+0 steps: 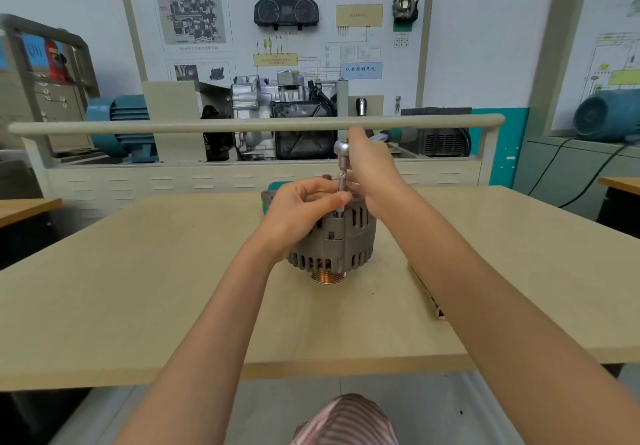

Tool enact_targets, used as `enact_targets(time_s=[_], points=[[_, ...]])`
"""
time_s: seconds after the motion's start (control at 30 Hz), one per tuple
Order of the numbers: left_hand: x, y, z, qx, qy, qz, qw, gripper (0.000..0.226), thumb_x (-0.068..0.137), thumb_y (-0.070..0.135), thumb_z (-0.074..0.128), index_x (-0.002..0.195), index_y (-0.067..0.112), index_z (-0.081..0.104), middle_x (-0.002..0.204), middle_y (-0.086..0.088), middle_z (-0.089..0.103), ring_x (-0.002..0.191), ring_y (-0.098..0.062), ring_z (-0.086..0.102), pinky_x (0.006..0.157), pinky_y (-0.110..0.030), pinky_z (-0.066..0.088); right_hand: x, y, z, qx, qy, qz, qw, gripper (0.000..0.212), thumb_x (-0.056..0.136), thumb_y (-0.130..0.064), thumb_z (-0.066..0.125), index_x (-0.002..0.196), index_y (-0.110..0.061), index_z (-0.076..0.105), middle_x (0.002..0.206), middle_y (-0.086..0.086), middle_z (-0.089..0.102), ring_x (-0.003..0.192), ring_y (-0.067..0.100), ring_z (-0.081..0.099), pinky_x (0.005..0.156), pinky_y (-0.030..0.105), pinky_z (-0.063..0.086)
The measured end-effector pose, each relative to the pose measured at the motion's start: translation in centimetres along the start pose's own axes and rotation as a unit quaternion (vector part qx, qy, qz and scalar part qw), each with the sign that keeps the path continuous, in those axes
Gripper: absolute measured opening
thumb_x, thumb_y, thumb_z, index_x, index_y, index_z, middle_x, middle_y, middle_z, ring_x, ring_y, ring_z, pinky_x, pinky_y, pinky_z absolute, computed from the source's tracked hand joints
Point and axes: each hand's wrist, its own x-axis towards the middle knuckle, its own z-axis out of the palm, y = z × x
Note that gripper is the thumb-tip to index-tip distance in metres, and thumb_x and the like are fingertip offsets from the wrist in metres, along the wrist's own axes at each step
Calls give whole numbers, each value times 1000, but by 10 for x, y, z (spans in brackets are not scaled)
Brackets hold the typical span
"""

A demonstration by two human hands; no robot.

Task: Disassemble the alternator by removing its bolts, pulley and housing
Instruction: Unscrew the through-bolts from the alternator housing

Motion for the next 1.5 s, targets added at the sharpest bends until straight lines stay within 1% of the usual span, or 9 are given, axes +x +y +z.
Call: enact_targets(time_s=[0.13,0.3,0.43,0.57,0.77,0.9,1.1,1.33,1.5], points=[[0,-3,1,6,7,0,1000,7,84,22,69,89,25,71,88,4,75,87,-10,70,74,-23,49,4,8,-3,-175,199,-173,948,89,85,-32,56,148,-5,0,150,13,16,137,27,21,113,42,19],[0,-4,2,5,18,2,1000,8,84,21,68,90,24,70,86,5,75,85,-8,69,73,-22,48,1,15,-6,-257,50,-453,852,25,95,-14,43,103,-3,63,102,10,63,106,19,53,103,44,35],[-1,-4,2,4,23,12,1000,6,82,23,71,87,25,70,86,2,75,83,-8,69,73,-20,49,-1,9,-3,-57,-94,-386,916,39,85,-22,40,49,-8,51,56,8,51,65,26,52,100,38,36],[-1,-4,1,7,13,8,1000,8,83,25,70,91,25,71,89,2,75,89,-12,69,82,-26,52,7,3,-2,85,-152,-315,933,48,90,-13,38,43,-12,45,47,10,45,56,15,52,69,14,47],[-1,-3,0,13,-11,3,1000,14,86,23,67,98,20,72,93,3,75,92,-10,69,84,-22,52,18,3,1,199,-163,-232,938,60,94,-12,34,34,-14,44,38,1,44,47,12,47,65,20,48],[-1,-6,5,10,21,15,1000,9,85,18,68,92,23,72,86,5,75,85,-8,70,74,-19,52,11,15,1,1,-26,-349,937,46,96,-10,40,51,-9,48,49,-3,44,50,6,42,64,18,40],[-3,-7,5,19,40,47,998,40,85,0,61,61,32,69,62,16,69,59,6,63,50,-7,43,-6,26,10,-466,221,-397,759,22,85,-23,43,94,-8,56,88,6,55,86,24,49,85,34,30],[-3,-5,5,14,12,46,999,24,88,10,62,77,30,70,73,12,73,70,2,67,57,-9,47,-4,21,10,-276,155,-454,833,19,83,-16,44,66,-9,50,65,3,47,69,21,44,77,32,30],[-3,-2,3,7,-4,33,999,15,90,18,60,89,28,71,80,13,74,76,4,67,61,-7,46,0,10,10,29,-49,-350,935,39,79,-18,41,42,-6,43,42,2,40,48,13,40,59,24,39]])
